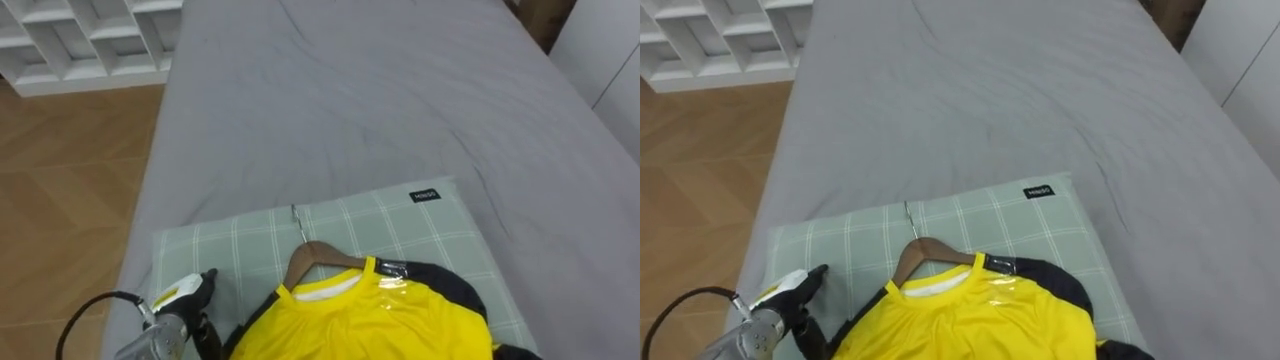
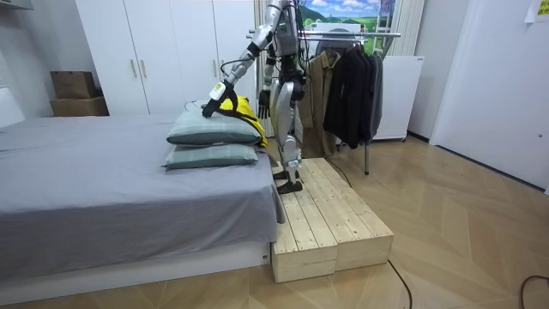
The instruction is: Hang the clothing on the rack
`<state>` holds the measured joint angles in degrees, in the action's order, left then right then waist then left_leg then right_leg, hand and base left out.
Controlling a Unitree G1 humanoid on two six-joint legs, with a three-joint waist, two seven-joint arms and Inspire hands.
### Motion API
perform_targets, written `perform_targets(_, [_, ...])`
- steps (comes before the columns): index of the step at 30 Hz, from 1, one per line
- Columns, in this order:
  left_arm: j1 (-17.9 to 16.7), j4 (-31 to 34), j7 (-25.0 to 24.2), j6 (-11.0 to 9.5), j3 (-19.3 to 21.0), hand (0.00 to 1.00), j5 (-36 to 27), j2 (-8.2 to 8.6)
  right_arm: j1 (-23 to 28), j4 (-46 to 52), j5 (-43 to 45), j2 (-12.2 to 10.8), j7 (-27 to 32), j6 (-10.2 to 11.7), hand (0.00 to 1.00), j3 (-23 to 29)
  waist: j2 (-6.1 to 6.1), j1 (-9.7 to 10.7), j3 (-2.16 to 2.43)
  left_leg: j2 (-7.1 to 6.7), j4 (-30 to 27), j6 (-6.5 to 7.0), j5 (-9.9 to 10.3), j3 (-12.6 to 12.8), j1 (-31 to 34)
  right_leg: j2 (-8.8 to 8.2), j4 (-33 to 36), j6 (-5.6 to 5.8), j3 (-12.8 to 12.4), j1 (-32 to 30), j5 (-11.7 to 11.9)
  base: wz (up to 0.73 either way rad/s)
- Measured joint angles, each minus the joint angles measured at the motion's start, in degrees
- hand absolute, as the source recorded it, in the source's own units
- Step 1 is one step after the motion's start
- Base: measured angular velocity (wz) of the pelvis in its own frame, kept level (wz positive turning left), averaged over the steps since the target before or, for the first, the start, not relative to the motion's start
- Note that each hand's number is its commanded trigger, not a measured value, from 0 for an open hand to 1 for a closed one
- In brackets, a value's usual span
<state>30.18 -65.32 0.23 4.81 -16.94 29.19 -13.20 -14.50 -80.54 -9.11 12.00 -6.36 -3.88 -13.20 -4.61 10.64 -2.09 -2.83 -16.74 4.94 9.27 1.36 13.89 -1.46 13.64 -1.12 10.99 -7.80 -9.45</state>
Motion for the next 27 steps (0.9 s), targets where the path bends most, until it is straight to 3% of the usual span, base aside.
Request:
perform_targets(12, [-1.0,0.0,-1.3,0.2,0.1,0.00,1.1,0.64,0.5,-0.1,0.3,0.1,-0.5,-1.0,0.00,0.4,-0.03,0.1,0.79,0.02,1.2,-0.05,-0.4,1.2,-3.7,-0.05,-0.1,0.00,-1.3,2.8,-0.3,-0.05])
perform_targets(21, [-1.0,1.6,-0.9,1.7,-0.2,0.00,3.1,0.46,1.4,-0.1,0.2,0.1,0.2,-1.2,0.00,0.4,0.07,0.3,1.13,-0.02,1.0,-0.04,-0.5,1.0,-3.7,-0.25,-0.1,-0.01,-1.2,3.0,-0.3,0.01])
perform_targets(27, [-1.7,2.0,-0.9,2.2,-0.2,0.00,3.0,0.64,2.0,-0.1,-0.1,0.1,0.4,-1.1,0.00,0.4,0.09,0.2,1.12,-0.02,1.2,-0.05,-0.5,1.0,-4.6,-0.22,-0.4,-0.01,-1.0,3.7,-0.3,0.00])
